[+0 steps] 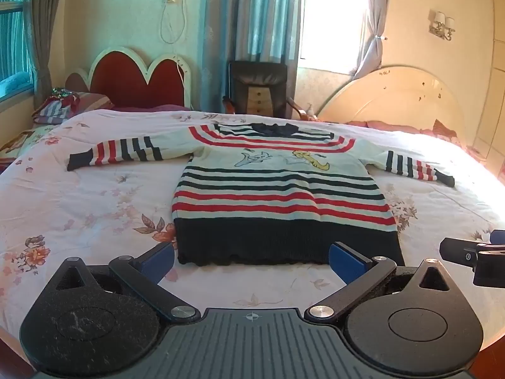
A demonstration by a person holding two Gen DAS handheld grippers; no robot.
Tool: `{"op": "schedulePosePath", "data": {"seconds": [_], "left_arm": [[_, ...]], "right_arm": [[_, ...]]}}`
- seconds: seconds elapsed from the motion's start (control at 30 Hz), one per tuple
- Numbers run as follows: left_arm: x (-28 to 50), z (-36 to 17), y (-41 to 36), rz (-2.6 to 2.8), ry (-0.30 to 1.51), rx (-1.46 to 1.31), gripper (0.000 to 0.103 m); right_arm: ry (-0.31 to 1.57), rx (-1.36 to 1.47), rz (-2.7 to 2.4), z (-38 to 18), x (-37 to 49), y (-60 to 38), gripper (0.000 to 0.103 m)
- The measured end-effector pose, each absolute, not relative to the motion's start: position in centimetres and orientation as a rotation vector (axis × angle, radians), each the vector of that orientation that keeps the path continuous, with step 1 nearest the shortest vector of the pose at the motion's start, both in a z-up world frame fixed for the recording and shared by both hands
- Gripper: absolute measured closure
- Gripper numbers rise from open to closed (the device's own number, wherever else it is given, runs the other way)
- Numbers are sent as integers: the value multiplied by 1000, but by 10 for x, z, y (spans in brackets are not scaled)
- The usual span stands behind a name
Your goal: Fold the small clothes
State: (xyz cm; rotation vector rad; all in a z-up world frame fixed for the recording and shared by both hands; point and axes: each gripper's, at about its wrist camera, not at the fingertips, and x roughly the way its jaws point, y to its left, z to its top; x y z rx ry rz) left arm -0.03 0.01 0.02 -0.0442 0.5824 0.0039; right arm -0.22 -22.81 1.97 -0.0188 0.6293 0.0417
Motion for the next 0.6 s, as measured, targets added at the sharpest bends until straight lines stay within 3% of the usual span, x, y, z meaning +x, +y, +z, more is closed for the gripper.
{"op": "schedulePosePath", "data": {"seconds": [0.6], "left_arm": [[8,5,-2,1,595,-35,0]], "right_arm": [[622,-14,33,20,0,-233,1]]}}
